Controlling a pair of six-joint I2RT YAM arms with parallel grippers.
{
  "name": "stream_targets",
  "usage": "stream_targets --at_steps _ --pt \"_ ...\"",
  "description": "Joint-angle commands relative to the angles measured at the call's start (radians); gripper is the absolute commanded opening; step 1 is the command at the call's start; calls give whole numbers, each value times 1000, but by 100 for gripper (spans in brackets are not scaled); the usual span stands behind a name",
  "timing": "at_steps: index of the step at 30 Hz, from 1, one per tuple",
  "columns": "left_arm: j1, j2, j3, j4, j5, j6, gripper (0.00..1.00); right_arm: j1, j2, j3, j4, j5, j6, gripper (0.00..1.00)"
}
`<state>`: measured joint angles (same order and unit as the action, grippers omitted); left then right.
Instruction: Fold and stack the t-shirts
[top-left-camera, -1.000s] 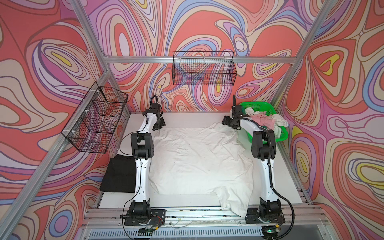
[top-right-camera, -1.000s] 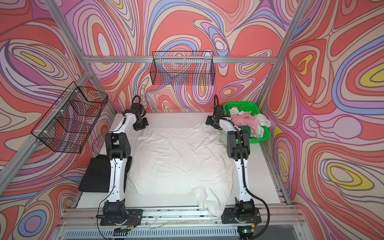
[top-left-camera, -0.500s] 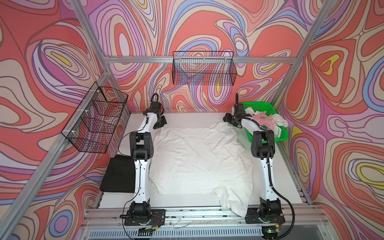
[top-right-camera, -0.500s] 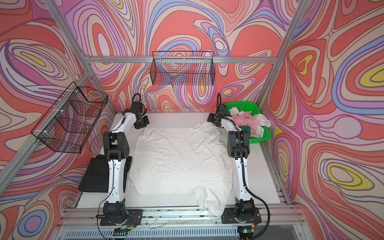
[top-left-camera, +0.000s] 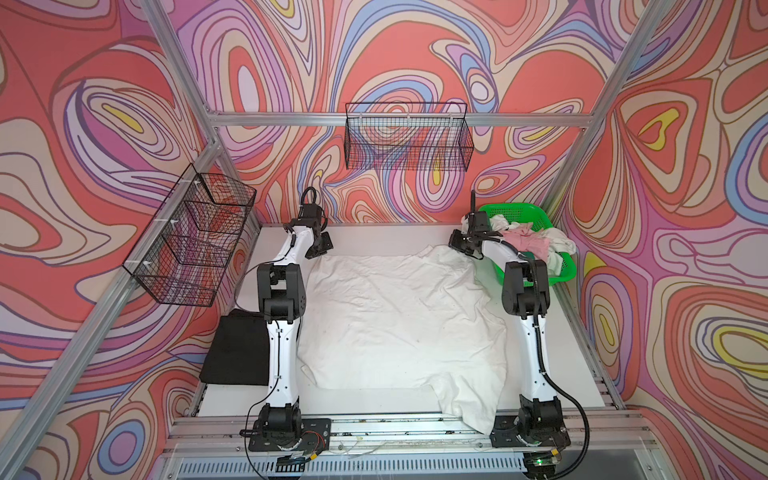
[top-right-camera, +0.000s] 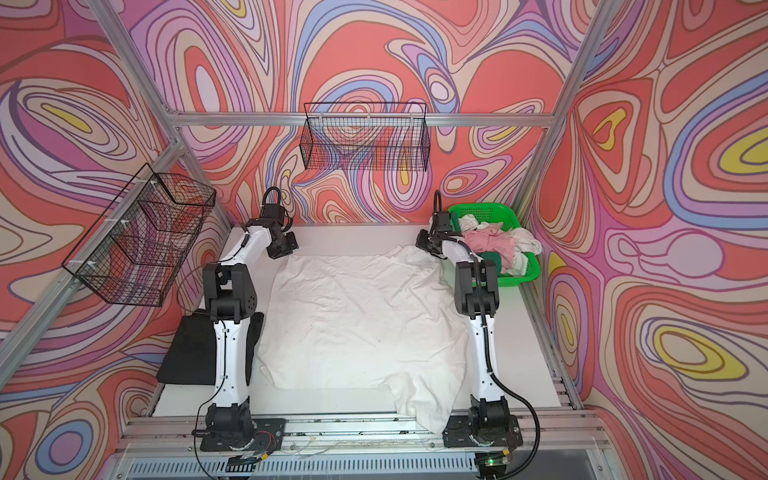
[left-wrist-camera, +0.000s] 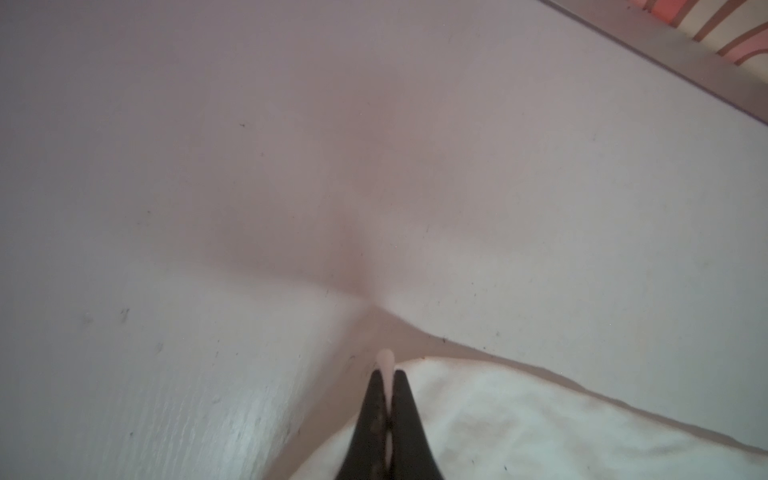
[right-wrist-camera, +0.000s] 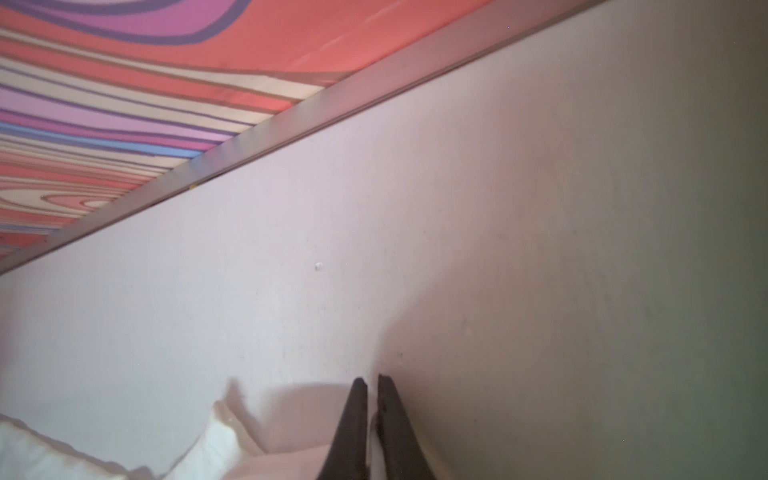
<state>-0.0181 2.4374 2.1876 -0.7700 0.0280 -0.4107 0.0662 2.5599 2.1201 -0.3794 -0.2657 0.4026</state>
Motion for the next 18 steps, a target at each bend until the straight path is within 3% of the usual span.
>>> stream_targets --at_steps 1,8,18 --pt "0 -100 -65 72 7 14 0 1 -80 -18 14 49 -12 0" --pt "0 -242 -309 229 -1 -1 0 1 -253 -172 133 108 -26 0" --pt "1 -424 -602 394 -10 -50 0 1 -514 -526 272 124 -41 0"
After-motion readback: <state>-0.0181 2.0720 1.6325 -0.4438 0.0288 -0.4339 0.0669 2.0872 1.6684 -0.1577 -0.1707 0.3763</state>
